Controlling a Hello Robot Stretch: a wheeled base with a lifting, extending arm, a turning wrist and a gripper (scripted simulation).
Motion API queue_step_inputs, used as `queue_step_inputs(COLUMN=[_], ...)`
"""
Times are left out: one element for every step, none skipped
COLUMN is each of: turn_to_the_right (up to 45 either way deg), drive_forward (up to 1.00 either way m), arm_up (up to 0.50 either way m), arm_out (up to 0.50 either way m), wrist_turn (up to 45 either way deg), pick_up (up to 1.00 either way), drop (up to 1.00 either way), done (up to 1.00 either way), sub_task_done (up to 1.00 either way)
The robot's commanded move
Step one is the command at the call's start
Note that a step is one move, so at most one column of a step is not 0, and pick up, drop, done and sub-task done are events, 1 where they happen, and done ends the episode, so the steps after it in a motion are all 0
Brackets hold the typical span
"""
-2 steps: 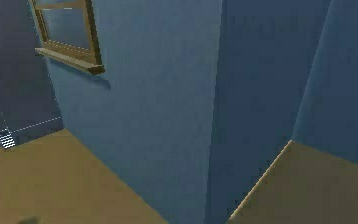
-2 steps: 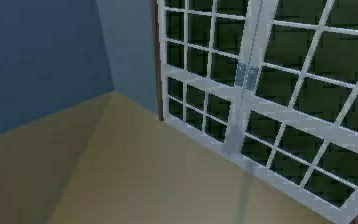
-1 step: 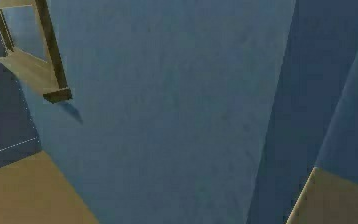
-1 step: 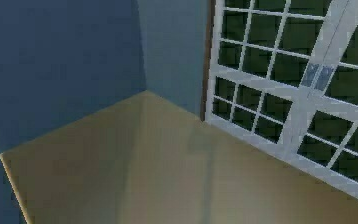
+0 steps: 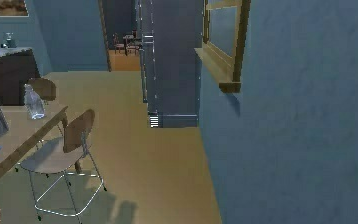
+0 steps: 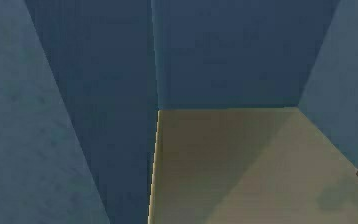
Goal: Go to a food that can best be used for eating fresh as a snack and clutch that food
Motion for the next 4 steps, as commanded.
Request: queue_step_inputs(turn_to_the_right=[-9.0,-3.0,0.0,-6.0], drive_forward=[0.0,0.0,1.0,0.0], arm_up=[0.0,0.0,0.0,0.0], arm_out=[0.0,0.0,0.0,0.0], wrist_turn=[0.0,0.0,0.0,0.0], pick_up=[0.0,0.0,0.0,0.0], drop=[0.0,0.0,0.0,0.0], done=[0.0,0.0,0.0,0.0], sub_task_done=[0.0,0.0,0.0,0.0])
